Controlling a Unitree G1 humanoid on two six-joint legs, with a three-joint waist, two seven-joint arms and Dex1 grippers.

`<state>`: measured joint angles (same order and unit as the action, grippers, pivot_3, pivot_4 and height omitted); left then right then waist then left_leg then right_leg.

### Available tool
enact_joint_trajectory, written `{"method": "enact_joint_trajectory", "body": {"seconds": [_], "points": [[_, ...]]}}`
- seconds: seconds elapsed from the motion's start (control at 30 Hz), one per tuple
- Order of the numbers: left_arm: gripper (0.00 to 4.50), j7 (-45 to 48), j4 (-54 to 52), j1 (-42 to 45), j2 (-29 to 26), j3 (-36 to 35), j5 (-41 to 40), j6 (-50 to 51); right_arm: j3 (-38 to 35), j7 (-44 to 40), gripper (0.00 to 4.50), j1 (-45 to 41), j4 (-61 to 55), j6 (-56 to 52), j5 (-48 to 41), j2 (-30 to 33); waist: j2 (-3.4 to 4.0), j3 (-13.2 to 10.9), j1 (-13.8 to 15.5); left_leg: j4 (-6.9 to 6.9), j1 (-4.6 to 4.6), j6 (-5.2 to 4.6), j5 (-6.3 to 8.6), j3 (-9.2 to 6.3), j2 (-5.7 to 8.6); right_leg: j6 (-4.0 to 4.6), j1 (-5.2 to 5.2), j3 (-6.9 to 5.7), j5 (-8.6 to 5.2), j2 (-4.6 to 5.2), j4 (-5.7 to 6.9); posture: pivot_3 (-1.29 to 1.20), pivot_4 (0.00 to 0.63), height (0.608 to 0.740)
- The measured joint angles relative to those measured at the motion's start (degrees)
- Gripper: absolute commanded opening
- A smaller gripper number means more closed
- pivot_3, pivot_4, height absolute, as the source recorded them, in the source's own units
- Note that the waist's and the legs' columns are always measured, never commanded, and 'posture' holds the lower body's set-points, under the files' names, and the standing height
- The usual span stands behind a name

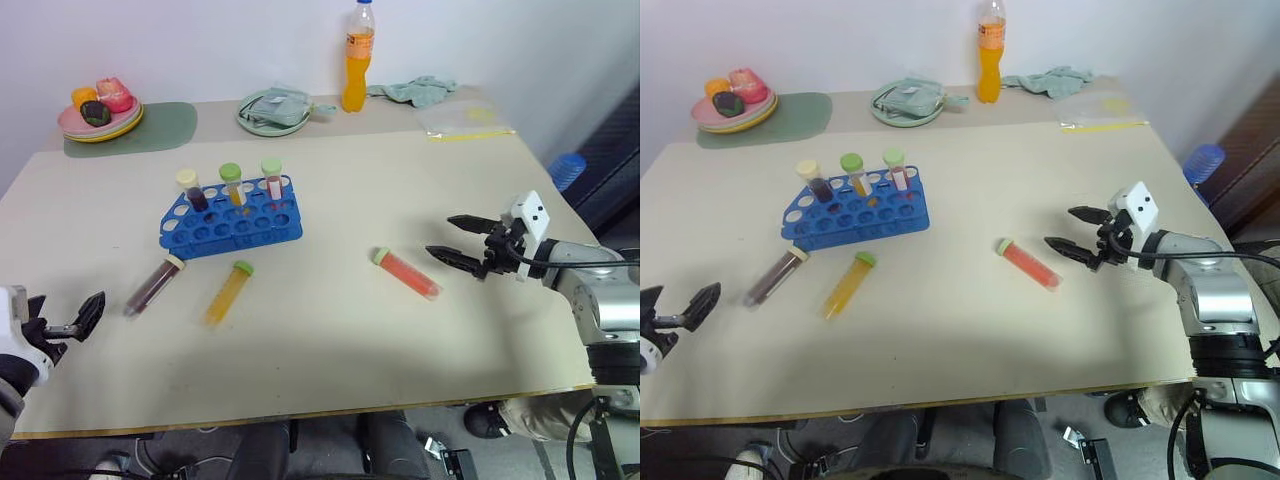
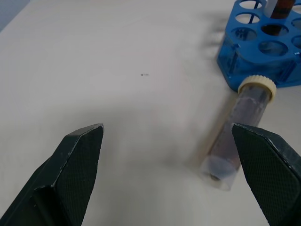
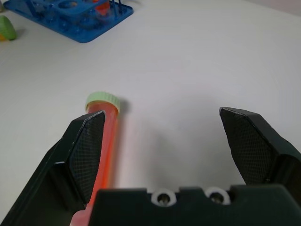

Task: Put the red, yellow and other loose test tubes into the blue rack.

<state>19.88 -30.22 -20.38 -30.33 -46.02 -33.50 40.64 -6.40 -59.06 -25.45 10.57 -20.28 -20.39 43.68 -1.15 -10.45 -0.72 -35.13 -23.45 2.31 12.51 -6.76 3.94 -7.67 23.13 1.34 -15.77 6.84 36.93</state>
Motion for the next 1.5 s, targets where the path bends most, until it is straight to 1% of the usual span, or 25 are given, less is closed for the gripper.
{"method": "enact_joint_trajectory", "body": {"seconds": [0.13,0.4,0.53,0.6,0.67,0.8,0.87,0.97,1.03,1.1,1.13,1.23,1.3,1.43,1.5], "points": [[4.48,-1.6,-0.9,-0.3,1.5,-0.1,-0.3,0.0,1.6,-0.6,4.29,-2.8,1.8,1.5,1.1,-0.7,-0.02,0.0,0.0,-0.01,-0.01,0.0,0.0,0.0,0.01,0.0,-0.01,0.0,0.0,0.01,-0.02,0.0,0.15,0.74],[4.48,-3.1,-2.2,-0.1,2.4,-0.1,-1.1,0.0,3.8,-0.7,4.29,-3.2,3.2,1.7,2.3,-1.9,-0.02,0.0,0.1,-0.01,-0.01,0.0,0.0,0.0,0.06,0.0,-0.02,0.0,0.0,0.02,-0.03,0.0,0.15,0.74],[4.48,-2.8,-2.8,2.3,2.1,0.7,-2.1,-0.1,4.2,0.2,4.29,-2.8,-0.4,-2.0,2.0,-1.8,-0.02,0.0,0.2,-0.01,-0.01,0.0,0.0,-0.01,0.06,0.0,-0.01,0.0,0.0,0.02,-0.02,0.0,0.15,0.74],[4.48,-2.4,-3.5,4.1,1.3,2.5,-2.4,-0.1,4.2,0.7,4.29,-2.8,-3.6,-5.2,1.3,-1.9,-0.02,0.0,0.2,-0.02,-0.02,0.0,0.0,-0.01,0.06,-0.01,-0.02,0.0,0.0,0.02,-0.03,0.0,0.15,0.74],[4.48,-0.7,-4.1,5.8,-0.1,5.3,-2.9,-0.4,4.2,1.4,4.29,-2.7,-8.0,-10.2,-0.2,-1.8,-0.02,0.0,0.2,-0.02,-0.02,0.0,0.0,0.0,0.07,-0.01,-0.01,0.01,0.0,0.02,-0.03,0.0,0.15,0.74],[4.48,3.7,-4.8,9.2,-1.5,13.4,-4.7,-0.7,5.4,2.5,4.29,-2.8,-17.4,-21.5,-3.5,-0.5,-0.01,0.0,0.2,-0.02,-0.03,0.0,0.0,-0.01,0.07,0.0,-0.01,0.0,0.0,0.01,-0.03,0.0,0.15,0.74],[4.48,6.6,-4.7,11.4,-3.3,17.2,-5.9,-0.2,7.8,4.2,4.29,-4.3,-21.5,-28.1,-3.6,0.3,-0.01,0.0,0.1,-0.01,-0.04,0.0,0.0,-0.01,0.08,0.05,0.01,0.0,-0.03,0.01,-0.02,0.0,0.15,0.74],[4.48,11.1,-4.9,12.9,-6.5,23.7,-5.6,-0.3,11.7,6.7,4.29,-6.8,-24.7,-36.7,-3.6,0.5,0.0,0.0,0.0,0.02,-0.04,-0.01,0.01,0.01,0.09,0.1,0.05,0.02,-0.05,0.0,-0.05,0.0,0.15,0.74],[4.48,14.8,-6.0,13.5,-8.2,30.1,-4.9,-0.8,14.4,8.6,4.29,-9.5,-25.0,-44.5,-3.7,0.4,0.01,0.0,0.0,0.0,-0.11,-0.02,0.01,0.02,0.1,0.11,0.1,0.02,-0.05,0.01,-0.07,0.0,0.15,0.74],[4.48,17.5,-8.2,14.4,-8.3,35.5,-4.8,-1.3,16.9,10.1,4.29,-12.2,-25.1,-49.5,-3.7,0.2,0.01,0.0,0.1,-0.01,-0.13,-0.02,0.01,0.01,0.09,0.11,0.11,0.02,-0.05,0.02,-0.07,0.0,0.15,0.74],[4.48,18.2,-8.9,14.6,-8.3,36.8,-4.7,-1.6,18.0,10.8,4.29,-13.5,-25.1,-51.1,-3.5,0.2,0.01,0.0,0.1,-0.01,-0.13,-0.02,0.01,0.01,0.09,0.11,0.11,0.02,-0.05,0.02,-0.07,0.0,0.15,0.74],[4.48,19.4,-9.5,14.5,-8.3,39.1,-4.4,-2.4,20.5,12.9,4.29,-16.9,-23.5,-54.2,-2.6,0.2,0.01,0.0,0.1,0.01,-0.13,-0.02,0.01,0.01,0.09,0.11,0.11,0.01,-0.05,0.01,-0.07,0.0,0.15,0.74],[4.48,19.8,-9.9,14.3,-8.4,41.2,-3.2,-3.3,22.4,13.6,4.29,-19.6,-20.4,-55.9,-2.0,0.1,0.02,0.0,0.0,0.0,-0.13,-0.02,0.01,0.03,0.11,0.11,0.11,0.02,-0.05,0.02,-0.1,0.0,0.15,0.74],[4.48,20.8,-11.0,13.3,-8.4,44.8,-1.0,-5.4,25.9,14.0,4.29,-23.8,-14.8,-58.9,-1.2,-0.5,0.02,0.0,0.0,0.01,-0.13,-0.03,0.01,0.03,0.11,0.03,0.11,0.02,-0.01,0.02,-0.11,0.0,0.15,0.74],[4.48,20.9,-11.1,12.4,-8.1,45.1,-0.8,-6.2,28.7,13.4,4.29,-25.1,-12.8,-59.1,-0.8,-0.3,0.02,0.0,0.0,0.0,-0.13,-0.03,0.02,0.03,0.11,0.03,0.11,0.02,-0.01,0.02,-0.12,0.0,0.15,0.74]]}}
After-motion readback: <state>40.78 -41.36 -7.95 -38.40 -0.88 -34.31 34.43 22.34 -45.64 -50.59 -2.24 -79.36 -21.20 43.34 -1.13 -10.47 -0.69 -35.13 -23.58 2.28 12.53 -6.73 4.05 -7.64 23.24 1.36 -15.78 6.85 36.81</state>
